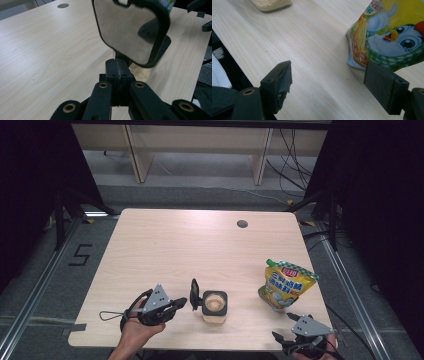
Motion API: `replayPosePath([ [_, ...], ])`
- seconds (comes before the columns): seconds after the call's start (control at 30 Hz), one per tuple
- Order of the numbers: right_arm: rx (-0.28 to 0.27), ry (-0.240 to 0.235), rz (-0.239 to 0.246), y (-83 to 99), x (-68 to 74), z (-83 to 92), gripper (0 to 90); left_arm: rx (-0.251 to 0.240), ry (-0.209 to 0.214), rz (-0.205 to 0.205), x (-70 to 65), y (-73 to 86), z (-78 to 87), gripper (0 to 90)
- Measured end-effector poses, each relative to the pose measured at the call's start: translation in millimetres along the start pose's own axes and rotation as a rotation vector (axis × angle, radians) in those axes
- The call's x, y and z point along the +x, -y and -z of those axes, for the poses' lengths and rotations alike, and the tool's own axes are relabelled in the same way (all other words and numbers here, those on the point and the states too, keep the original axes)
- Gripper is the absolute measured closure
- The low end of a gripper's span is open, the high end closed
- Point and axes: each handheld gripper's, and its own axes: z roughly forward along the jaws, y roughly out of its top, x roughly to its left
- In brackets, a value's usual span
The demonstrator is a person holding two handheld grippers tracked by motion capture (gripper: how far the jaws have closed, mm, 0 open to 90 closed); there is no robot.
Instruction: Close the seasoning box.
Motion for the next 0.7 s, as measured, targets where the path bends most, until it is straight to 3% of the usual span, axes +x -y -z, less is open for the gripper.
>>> replayPosePath([
  [0.03,0.0,0.002,0.001,0.0,-0.1,0.0,23.7,0.0,0.001,0.012,-1.9,-1.5,-0.1,89.3],
  [0.3,-0.004,0.002,0.005,-0.7,0.2,0.3,23.8,0.003,0.021,-0.018,-8.4,-14.2,-3.6,89.3],
  [0.5,-0.006,0.004,0.01,-1.0,0.2,0.9,24.0,0.007,-0.004,-0.069,-8.8,-22.9,-4.3,89.2],
  [0.7,-0.007,0.001,0.007,-1.3,0.3,1.5,24.0,0.013,-0.009,-0.065,-9.9,-25.5,-5.5,89.2],
])
